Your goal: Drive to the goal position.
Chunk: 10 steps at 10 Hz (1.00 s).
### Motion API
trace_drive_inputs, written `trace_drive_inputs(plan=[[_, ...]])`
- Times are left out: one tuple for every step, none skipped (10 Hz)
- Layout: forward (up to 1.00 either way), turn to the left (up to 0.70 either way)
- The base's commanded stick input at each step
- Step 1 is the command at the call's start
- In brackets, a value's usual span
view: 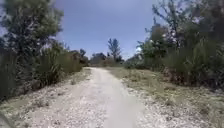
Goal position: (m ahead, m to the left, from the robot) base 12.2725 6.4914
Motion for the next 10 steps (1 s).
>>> trace_drive_inputs(plan=[[0.50,0.00],[0.50,0.00],[0.50,0.00],[0.50,0.00],[0.50,0.00],[0.50,0.00],[0.50,0.00],[0.50,0.00],[0.50,0.00],[0.50,0.00]])
